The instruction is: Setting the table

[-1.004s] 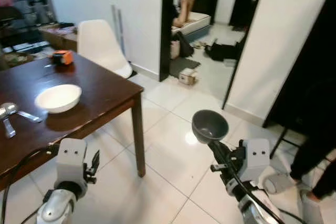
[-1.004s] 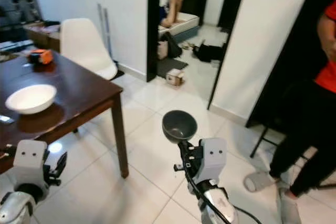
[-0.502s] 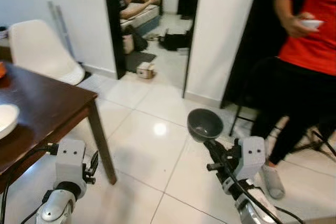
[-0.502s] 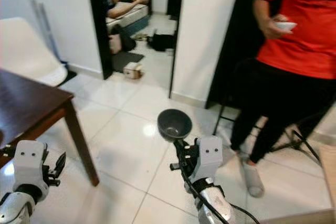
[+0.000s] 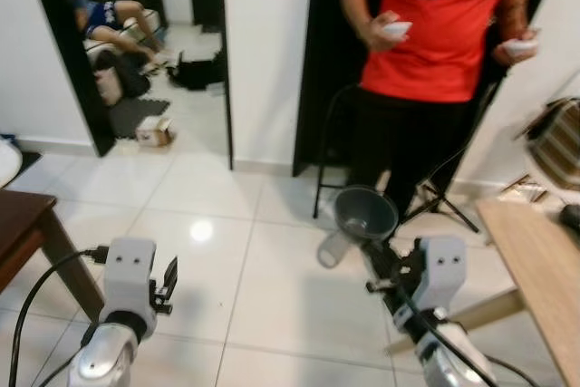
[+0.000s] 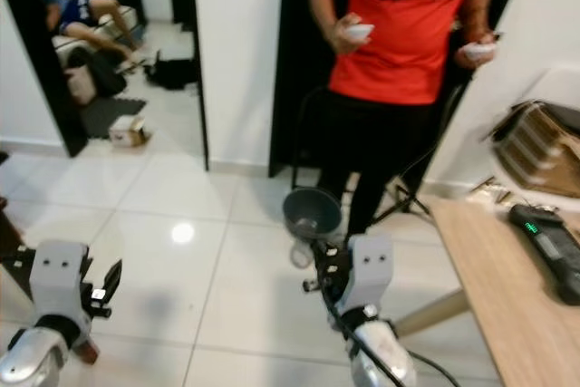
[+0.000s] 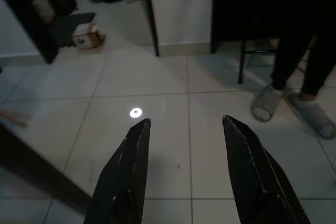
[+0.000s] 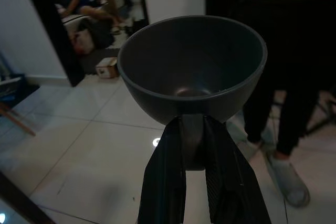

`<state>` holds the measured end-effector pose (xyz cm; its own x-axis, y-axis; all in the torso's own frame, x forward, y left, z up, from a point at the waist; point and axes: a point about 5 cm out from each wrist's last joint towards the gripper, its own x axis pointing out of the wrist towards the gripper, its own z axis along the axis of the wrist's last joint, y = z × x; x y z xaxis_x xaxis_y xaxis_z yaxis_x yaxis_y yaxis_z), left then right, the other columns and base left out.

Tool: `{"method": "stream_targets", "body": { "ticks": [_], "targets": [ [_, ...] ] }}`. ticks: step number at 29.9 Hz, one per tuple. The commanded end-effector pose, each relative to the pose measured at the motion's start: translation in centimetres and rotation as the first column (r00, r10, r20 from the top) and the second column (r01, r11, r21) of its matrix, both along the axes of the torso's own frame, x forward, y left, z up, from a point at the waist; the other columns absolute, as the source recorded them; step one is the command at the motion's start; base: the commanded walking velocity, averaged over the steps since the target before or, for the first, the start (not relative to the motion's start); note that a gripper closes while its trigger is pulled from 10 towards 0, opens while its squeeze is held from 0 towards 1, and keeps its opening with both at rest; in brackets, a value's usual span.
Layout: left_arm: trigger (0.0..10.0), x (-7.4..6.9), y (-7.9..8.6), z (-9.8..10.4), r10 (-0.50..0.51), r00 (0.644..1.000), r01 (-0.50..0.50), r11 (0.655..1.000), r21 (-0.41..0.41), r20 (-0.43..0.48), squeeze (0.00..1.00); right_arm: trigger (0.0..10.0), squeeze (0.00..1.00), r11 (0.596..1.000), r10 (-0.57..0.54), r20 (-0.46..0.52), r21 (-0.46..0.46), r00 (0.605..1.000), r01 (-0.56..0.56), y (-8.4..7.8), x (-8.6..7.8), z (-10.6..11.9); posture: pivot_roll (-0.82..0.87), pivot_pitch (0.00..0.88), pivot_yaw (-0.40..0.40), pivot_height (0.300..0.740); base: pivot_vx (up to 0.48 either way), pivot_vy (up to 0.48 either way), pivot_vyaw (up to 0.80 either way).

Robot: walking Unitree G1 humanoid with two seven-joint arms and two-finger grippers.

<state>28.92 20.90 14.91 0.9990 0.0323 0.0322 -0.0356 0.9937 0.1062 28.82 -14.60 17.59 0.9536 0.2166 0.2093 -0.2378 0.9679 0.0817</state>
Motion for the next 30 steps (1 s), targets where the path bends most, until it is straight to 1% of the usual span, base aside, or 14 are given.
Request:
{"method": "stream_targets", "body": {
  "ticks": [1,5,8,16,30],
  "targets": [
    [10.0,-0.3,0.2,-0.8,0.011,0.999,-0.011,1.000,0.000,-0.032,0.00,10.0,0.00,1.000,-0.001,-0.018,-0.008,1.000,0.001,0.1,-0.1,-0.4,0.02,0.129,0.074,0.740,0.000,0.000,-0.79],
    [10.0,-0.3,0.2,-0.8,0.010,0.999,-0.010,1.000,-0.001,-0.033,0.00,10.0,0.00,1.000,-0.019,-0.018,-0.015,1.000,0.019,-0.1,0.0,-0.2,0.02,0.129,0.074,0.740,0.000,0.000,-0.79],
    [10.0,-0.3,0.1,-0.8,0.006,0.999,-0.006,1.000,-0.002,-0.035,0.00,10.0,0.00,0.997,-0.067,-0.019,-0.027,0.998,0.067,-0.6,0.3,0.1,0.02,0.129,0.073,0.740,0.000,0.000,-0.79],
    [10.0,-0.4,-0.1,-0.9,-0.002,0.999,0.001,1.000,-0.005,-0.039,0.00,10.0,0.00,0.992,-0.122,-0.014,-0.036,0.992,0.121,-1.2,0.7,0.4,0.03,0.126,0.071,0.740,0.000,0.000,-0.80],
    [10.0,-0.4,-0.8,-1.1,-0.030,0.998,0.029,1.000,-0.008,-0.052,0.00,10.0,0.00,0.982,-0.183,-0.018,-0.051,0.983,0.182,-1.8,1.3,0.6,0.03,0.114,0.068,0.740,0.000,0.000,-0.80]
  ]
}}
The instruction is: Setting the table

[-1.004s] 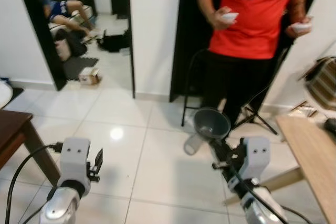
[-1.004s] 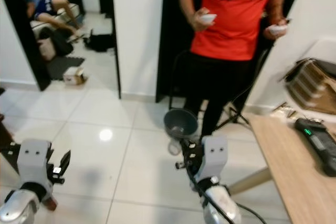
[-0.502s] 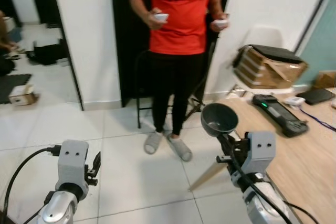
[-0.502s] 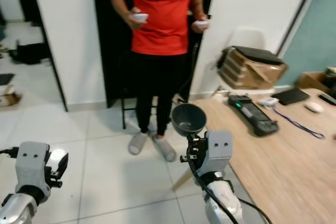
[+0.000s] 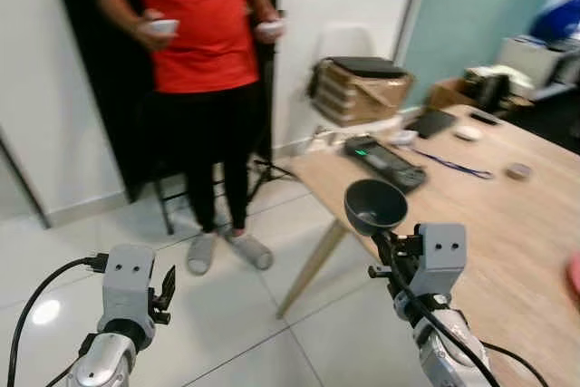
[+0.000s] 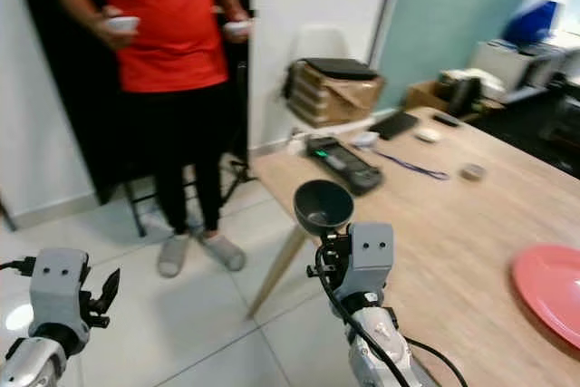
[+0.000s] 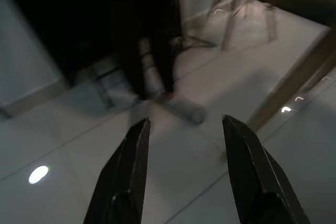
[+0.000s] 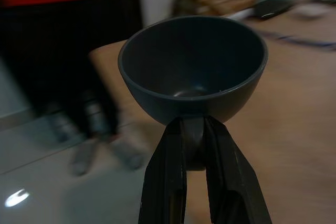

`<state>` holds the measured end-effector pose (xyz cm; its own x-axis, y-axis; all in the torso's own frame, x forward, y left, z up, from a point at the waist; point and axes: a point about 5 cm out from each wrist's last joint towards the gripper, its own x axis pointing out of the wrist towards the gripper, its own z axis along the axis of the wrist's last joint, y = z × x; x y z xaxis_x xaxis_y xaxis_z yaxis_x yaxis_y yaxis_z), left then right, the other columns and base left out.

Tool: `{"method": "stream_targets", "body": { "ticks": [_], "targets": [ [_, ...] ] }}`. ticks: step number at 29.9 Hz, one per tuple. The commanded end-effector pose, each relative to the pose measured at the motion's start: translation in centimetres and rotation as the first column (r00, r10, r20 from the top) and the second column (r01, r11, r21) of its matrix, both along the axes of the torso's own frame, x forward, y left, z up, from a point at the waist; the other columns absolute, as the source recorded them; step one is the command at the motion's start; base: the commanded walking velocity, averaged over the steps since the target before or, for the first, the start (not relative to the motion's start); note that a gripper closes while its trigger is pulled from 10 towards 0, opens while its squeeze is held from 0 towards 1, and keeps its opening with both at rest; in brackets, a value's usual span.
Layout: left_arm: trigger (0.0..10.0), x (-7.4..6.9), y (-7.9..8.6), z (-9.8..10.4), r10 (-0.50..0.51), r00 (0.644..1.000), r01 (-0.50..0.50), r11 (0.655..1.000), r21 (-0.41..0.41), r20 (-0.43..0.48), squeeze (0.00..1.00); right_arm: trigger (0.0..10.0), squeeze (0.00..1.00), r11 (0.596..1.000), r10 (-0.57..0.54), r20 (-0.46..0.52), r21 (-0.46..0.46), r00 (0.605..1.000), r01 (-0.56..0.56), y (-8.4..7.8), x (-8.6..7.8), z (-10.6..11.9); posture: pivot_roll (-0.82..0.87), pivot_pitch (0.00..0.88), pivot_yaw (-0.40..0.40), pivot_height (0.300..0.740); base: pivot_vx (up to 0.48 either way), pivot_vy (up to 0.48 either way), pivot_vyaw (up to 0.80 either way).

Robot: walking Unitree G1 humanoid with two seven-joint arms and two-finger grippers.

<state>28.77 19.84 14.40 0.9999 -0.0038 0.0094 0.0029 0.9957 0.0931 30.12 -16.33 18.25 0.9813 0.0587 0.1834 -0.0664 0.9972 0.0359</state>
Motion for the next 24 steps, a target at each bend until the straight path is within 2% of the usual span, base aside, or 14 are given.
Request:
{"method": "stream_targets", "body": {
  "ticks": [1,10,24],
  "targets": [
    [10.0,-0.3,0.3,-0.6,0.007,1.000,-0.007,1.000,0.007,-0.030,0.00,10.0,0.00,1.000,-0.011,-0.003,0.001,1.000,0.011,0.0,0.0,0.0,0.03,0.114,0.068,0.740,0.000,0.000,-0.80],
    [10.0,-0.3,0.2,-0.7,0.003,0.999,-0.003,1.000,0.008,-0.035,0.00,10.0,0.00,0.999,-0.046,-0.014,-0.011,0.999,0.046,-0.5,0.4,0.0,0.04,0.110,0.064,0.740,0.000,0.000,-0.80],
    [10.0,-0.5,0.2,-0.7,0.000,0.999,0.001,1.000,0.010,-0.044,0.00,10.0,0.00,0.987,-0.161,-0.032,-0.028,0.986,0.160,-1.7,0.9,0.5,0.04,0.117,0.066,0.740,0.000,0.000,-0.80]
  ]
}}
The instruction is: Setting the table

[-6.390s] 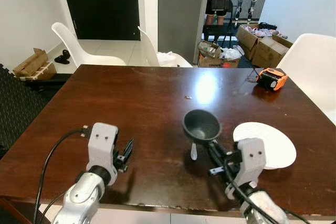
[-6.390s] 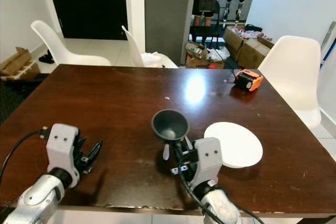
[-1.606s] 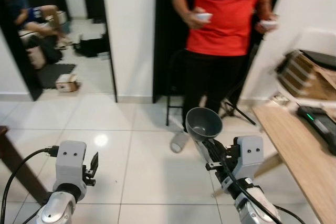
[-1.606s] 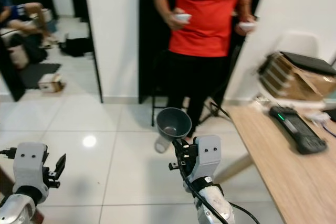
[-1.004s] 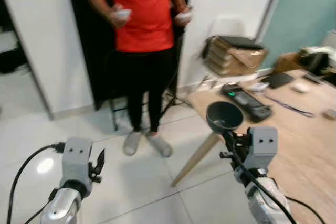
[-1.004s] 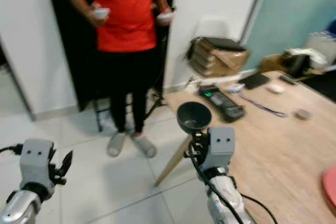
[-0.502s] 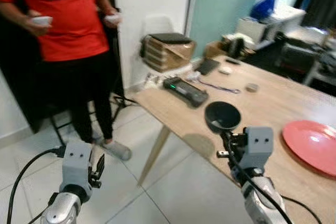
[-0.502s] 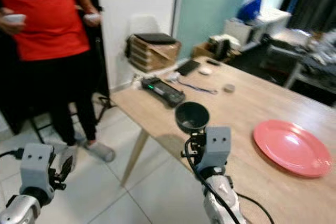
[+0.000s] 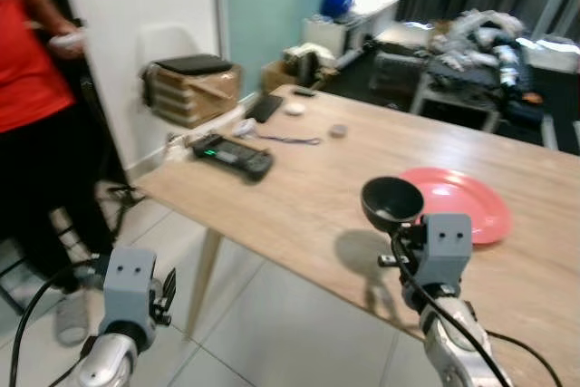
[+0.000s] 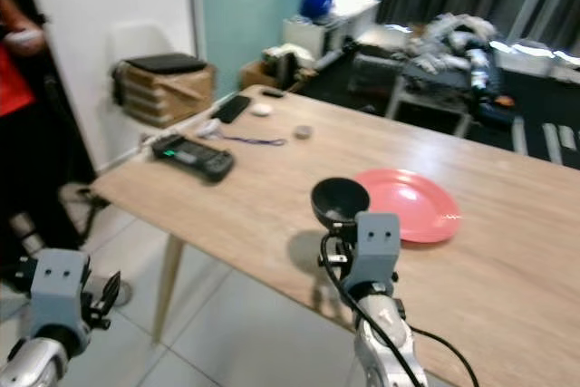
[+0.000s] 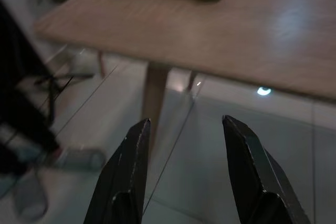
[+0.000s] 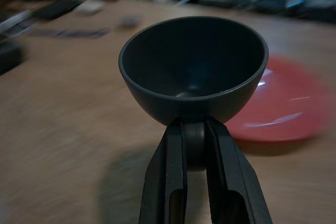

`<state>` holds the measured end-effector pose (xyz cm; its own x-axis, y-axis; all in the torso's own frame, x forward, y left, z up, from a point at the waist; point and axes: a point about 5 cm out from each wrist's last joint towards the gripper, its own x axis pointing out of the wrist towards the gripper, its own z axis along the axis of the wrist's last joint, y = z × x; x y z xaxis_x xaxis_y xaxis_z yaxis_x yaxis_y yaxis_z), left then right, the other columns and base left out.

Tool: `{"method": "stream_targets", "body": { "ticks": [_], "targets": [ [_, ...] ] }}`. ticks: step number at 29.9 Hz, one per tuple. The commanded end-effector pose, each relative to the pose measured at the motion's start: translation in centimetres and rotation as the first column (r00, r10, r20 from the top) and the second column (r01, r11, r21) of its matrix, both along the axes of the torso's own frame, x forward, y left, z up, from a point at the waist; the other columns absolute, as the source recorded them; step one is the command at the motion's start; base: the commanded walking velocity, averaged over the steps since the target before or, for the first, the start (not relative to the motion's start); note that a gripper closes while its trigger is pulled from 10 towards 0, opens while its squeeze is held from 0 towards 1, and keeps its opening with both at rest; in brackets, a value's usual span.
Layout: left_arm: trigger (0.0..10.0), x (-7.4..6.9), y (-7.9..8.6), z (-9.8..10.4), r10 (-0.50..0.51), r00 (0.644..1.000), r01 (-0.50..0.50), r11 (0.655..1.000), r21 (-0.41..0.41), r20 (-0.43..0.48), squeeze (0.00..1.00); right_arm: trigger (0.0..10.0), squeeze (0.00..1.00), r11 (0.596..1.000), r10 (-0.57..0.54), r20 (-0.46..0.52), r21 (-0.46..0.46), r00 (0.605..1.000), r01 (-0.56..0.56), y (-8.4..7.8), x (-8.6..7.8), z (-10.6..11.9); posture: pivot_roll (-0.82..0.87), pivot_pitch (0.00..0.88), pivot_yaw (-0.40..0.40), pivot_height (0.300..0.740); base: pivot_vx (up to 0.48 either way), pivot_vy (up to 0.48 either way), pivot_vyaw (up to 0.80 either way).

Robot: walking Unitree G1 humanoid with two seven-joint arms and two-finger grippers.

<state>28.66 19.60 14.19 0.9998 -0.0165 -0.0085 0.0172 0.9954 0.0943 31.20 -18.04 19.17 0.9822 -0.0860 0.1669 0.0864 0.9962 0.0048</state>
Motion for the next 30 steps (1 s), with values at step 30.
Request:
{"method": "stream_targets", "body": {
  "ticks": [30],
  "targets": [
    [10.0,-0.24,1.00,0.05,0.045,0.999,-0.045,0.998,0.032,0.010,0.00,10.0,0.00,0.998,-0.054,0.006,0.040,0.999,0.054,-0.35,0.04,0.07,0.05,0.125,0.069,0.740,0.012,0.000,-0.64]
  ]
}}
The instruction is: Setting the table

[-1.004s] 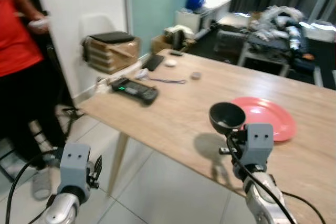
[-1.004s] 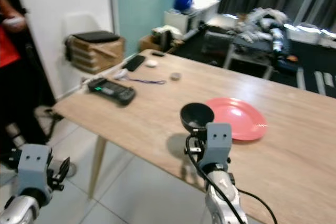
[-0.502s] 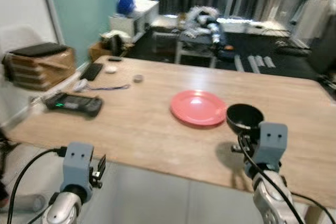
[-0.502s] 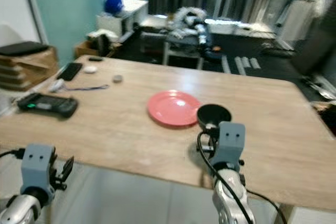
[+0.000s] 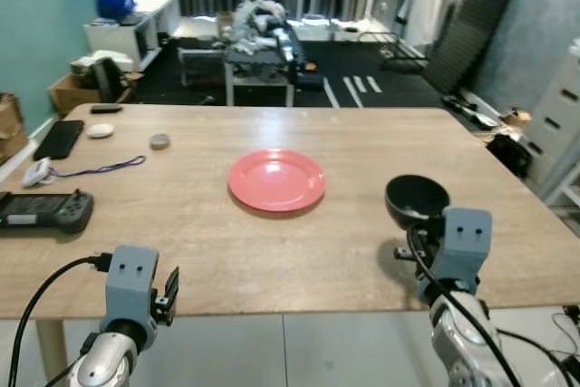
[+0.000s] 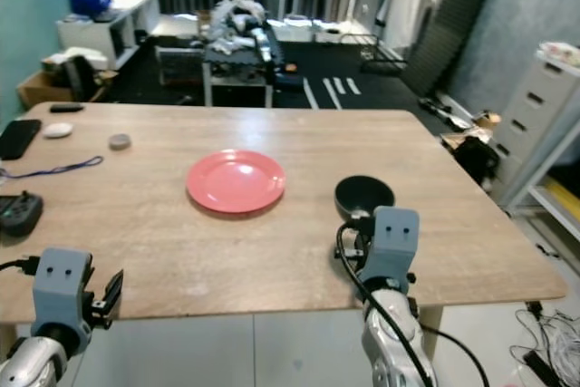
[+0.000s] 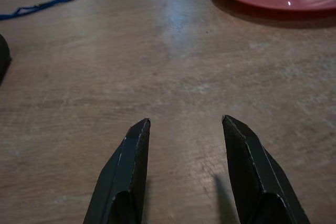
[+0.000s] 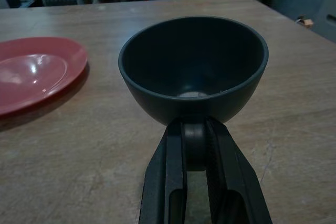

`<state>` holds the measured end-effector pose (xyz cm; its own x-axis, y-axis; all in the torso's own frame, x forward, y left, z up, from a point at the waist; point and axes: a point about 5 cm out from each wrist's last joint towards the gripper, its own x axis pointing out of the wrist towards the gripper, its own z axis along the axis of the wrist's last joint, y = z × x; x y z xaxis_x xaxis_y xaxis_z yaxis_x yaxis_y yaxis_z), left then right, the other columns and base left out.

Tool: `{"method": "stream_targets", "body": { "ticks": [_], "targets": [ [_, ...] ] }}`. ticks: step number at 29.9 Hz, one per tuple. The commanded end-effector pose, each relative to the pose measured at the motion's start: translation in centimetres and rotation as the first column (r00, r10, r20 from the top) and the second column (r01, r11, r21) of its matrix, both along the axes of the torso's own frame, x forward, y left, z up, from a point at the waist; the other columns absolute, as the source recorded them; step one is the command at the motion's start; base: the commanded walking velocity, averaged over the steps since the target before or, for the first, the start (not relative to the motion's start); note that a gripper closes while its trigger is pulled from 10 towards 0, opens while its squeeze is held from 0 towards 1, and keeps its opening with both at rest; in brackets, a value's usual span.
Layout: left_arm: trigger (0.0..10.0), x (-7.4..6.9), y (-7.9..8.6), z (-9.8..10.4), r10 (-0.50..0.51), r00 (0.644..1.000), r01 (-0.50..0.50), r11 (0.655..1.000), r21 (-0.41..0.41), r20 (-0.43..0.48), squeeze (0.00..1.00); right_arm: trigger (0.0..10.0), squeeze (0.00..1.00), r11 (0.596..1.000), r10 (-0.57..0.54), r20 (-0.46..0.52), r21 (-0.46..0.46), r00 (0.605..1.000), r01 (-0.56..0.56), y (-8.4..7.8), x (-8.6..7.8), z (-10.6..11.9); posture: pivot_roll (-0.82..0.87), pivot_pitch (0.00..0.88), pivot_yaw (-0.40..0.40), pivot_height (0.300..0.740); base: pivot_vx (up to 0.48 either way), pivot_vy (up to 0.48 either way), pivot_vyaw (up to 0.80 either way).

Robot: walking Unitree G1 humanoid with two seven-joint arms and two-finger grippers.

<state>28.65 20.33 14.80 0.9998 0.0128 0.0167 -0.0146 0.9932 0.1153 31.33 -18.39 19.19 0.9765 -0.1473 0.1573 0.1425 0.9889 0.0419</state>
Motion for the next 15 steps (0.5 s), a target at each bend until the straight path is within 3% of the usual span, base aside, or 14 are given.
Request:
{"method": "stream_targets", "body": {
  "ticks": [1,15],
  "targets": [
    [10.0,-0.21,0.30,-0.54,0.017,1.000,-0.017,1.000,0.012,-0.016,0.00,10.0,0.00,1.000,0.008,0.020,0.001,1.000,-0.008,0.12,-0.09,0.18,0.05,0.125,0.069,0.740,0.480,0.000,0.00],
    [10.0,-0.18,0.40,-0.52,0.021,1.000,-0.021,1.000,0.016,-0.018,0.00,10.0,0.00,1.000,0.014,0.027,0.011,1.000,-0.015,0.19,-0.08,0.25,0.05,0.126,0.070,0.740,0.480,0.000,0.00]
  ]
}}
